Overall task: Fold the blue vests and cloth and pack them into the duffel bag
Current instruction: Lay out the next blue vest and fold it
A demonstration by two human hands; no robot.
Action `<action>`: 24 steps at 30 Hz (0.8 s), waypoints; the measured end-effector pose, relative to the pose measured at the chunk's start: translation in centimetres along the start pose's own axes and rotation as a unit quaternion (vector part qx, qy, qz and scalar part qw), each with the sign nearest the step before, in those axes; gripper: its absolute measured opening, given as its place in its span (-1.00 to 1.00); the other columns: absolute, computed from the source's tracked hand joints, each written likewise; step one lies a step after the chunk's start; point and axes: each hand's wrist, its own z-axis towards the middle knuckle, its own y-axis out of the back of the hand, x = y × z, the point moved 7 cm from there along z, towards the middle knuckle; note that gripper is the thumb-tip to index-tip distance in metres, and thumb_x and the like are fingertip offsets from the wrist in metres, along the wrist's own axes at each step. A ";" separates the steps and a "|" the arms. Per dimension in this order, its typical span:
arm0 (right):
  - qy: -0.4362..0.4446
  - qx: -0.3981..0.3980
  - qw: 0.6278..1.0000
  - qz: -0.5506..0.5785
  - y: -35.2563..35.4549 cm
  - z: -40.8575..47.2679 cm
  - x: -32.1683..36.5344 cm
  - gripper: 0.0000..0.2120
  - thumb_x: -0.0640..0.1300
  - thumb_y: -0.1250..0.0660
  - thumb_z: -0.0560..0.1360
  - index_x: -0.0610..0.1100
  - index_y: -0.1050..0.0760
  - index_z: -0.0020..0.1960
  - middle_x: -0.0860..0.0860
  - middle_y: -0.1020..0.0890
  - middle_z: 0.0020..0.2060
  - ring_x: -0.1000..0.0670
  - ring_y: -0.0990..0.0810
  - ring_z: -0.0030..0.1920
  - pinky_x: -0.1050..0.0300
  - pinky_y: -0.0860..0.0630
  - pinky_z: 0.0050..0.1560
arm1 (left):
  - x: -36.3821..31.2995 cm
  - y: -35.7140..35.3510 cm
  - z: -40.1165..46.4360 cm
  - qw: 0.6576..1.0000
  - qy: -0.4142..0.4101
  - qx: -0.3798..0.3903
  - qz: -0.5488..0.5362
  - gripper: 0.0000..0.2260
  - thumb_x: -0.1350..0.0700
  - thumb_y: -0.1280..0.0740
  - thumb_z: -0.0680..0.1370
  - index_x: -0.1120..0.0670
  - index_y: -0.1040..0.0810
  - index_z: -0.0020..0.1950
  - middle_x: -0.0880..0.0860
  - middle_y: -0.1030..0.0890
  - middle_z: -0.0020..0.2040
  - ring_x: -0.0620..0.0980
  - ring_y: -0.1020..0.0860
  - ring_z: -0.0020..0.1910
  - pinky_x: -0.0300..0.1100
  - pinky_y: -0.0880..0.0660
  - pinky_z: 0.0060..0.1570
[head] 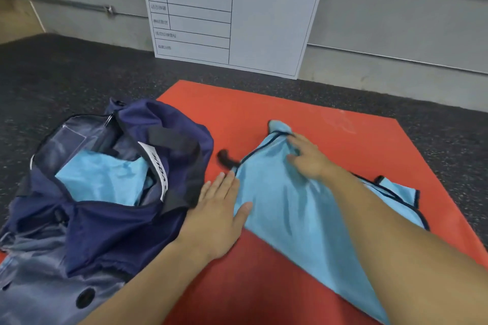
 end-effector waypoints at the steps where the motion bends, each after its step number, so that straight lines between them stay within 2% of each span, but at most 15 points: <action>1: -0.029 -0.022 0.999 0.002 1.5 0.1 -1.4 -0.37 -0.01 -0.28 0.59 0.01 -0.20 0.62 -0.05 -0.10 0.64 -0.11 -0.05 0.64 -0.15 0.01 0.60 | -0.2 0.3 0.1 1.000 -0.001 -0.009 0.004 -0.18 -0.33 0.36 0.49 0.03 -0.02 0.66 -0.07 0.05 0.66 -0.10 0.16 0.63 -0.14 0.26 0.56; 3: -0.065 -0.042 0.997 0.009 3.5 -0.5 -4.4 -0.36 -0.06 -0.29 0.64 0.15 -0.10 0.64 -0.08 0.06 0.66 -0.13 0.10 0.65 -0.21 0.10 0.61 | -0.6 0.6 0.1 1.000 -0.003 -0.014 0.013 -0.20 -0.32 0.36 0.50 0.02 0.00 0.66 -0.07 0.08 0.66 -0.10 0.18 0.62 -0.14 0.28 0.55; 6: -0.083 -0.032 0.996 0.004 4.8 -3.5 -8.4 -0.46 0.02 -0.25 0.67 0.24 -0.18 0.59 -0.11 0.06 0.66 -0.12 0.12 0.65 -0.25 0.15 0.59 | -1.2 0.4 -0.2 1.000 -0.008 -0.002 0.020 -0.19 -0.32 0.38 0.49 0.01 0.01 0.66 -0.07 0.10 0.66 -0.09 0.18 0.63 -0.16 0.29 0.53; 9: -0.117 -0.026 0.993 0.006 5.2 -8.2 -13.1 -0.58 0.19 -0.23 0.65 0.39 -0.27 0.48 -0.07 -0.04 0.65 -0.08 0.09 0.65 -0.25 0.18 0.59 | -1.9 -0.3 -0.4 0.999 -0.017 0.017 0.032 -0.16 -0.33 0.40 0.46 0.01 -0.01 0.66 -0.06 0.07 0.66 -0.09 0.14 0.63 -0.17 0.28 0.50; 11: -0.144 -0.046 0.988 0.016 5.4 -12.1 -15.7 -0.69 0.33 -0.22 0.58 0.57 -0.31 0.30 -0.06 -0.17 0.62 -0.09 0.04 0.65 -0.28 0.12 0.58 | -2.5 -0.6 -0.8 0.999 -0.028 0.026 0.036 -0.14 -0.33 0.41 0.45 0.02 -0.02 0.66 -0.05 0.04 0.66 -0.09 0.12 0.63 -0.16 0.26 0.52; 13: -0.159 -0.084 0.983 0.019 6.0 -15.7 -17.7 -0.68 0.53 -0.17 0.45 0.64 -0.36 0.20 -0.05 -0.37 0.48 -0.15 -0.07 0.62 -0.29 0.09 0.58 | -3.5 -0.7 -1.5 0.997 -0.047 0.033 0.044 -0.14 -0.33 0.43 0.44 0.01 0.00 0.67 -0.05 0.05 0.66 -0.09 0.13 0.63 -0.15 0.24 0.54; 14: -0.166 -0.105 0.980 0.028 6.4 -17.3 -18.6 -0.63 0.56 -0.16 0.41 0.63 -0.40 0.20 -0.06 -0.40 0.41 -0.16 -0.09 0.61 -0.29 0.11 0.58 | -4.2 -0.9 -1.9 0.996 -0.057 0.044 0.047 -0.13 -0.33 0.44 0.43 0.00 0.02 0.67 -0.05 0.08 0.66 -0.10 0.14 0.63 -0.15 0.23 0.55; 16: -0.197 -0.118 0.973 0.030 6.7 -20.3 -19.9 -0.66 0.45 -0.20 0.50 0.51 -0.47 0.25 -0.08 -0.31 0.53 -0.11 -0.01 0.63 -0.26 0.20 0.57 | -5.5 -1.5 -2.9 0.994 -0.079 0.064 0.048 -0.11 -0.36 0.49 0.42 -0.01 0.05 0.67 -0.06 0.11 0.66 -0.10 0.15 0.63 -0.15 0.24 0.56; 18: -0.208 -0.109 0.972 0.012 6.2 -22.4 -20.8 -0.59 0.48 -0.16 0.48 0.48 -0.45 0.29 -0.10 -0.28 0.55 -0.11 -0.03 0.62 -0.28 0.17 0.57 | -6.5 -2.0 -4.1 0.993 -0.086 0.075 0.039 -0.07 -0.40 0.53 0.43 0.00 0.00 0.66 -0.06 0.08 0.65 -0.09 0.11 0.63 -0.16 0.22 0.54; 20: -0.202 -0.086 0.975 -0.020 5.1 -23.4 -21.3 -0.57 0.42 -0.15 0.54 0.42 -0.39 0.39 -0.07 -0.25 0.57 -0.08 -0.05 0.62 -0.27 0.15 0.57 | -7.0 -2.5 -5.2 0.991 -0.093 0.078 0.059 -0.18 -0.36 0.38 0.56 0.02 -0.24 0.61 -0.04 -0.16 0.62 -0.07 -0.10 0.61 -0.14 0.04 0.57; 22: -0.199 -0.077 0.976 -0.030 4.5 -23.5 -21.5 -0.53 0.24 -0.14 0.65 0.23 -0.30 0.54 0.00 -0.16 0.62 -0.01 -0.02 0.64 -0.19 0.16 0.58 | -7.3 -3.2 -6.4 0.988 -0.108 0.081 0.074 -0.34 -0.27 0.17 0.66 0.03 -0.49 0.47 -0.02 -0.44 0.50 -0.06 -0.36 0.50 -0.13 -0.18 0.51; 24: -0.198 -0.078 0.976 -0.042 4.4 -23.7 -21.5 -0.48 0.16 -0.09 0.69 0.05 -0.20 0.62 0.03 -0.15 0.63 0.01 -0.03 0.63 -0.12 0.14 0.60 | -8.1 -3.6 -7.7 0.984 -0.135 0.098 0.069 -0.41 -0.25 0.10 0.68 0.00 -0.51 0.45 -0.03 -0.48 0.47 -0.07 -0.39 0.48 -0.11 -0.17 0.41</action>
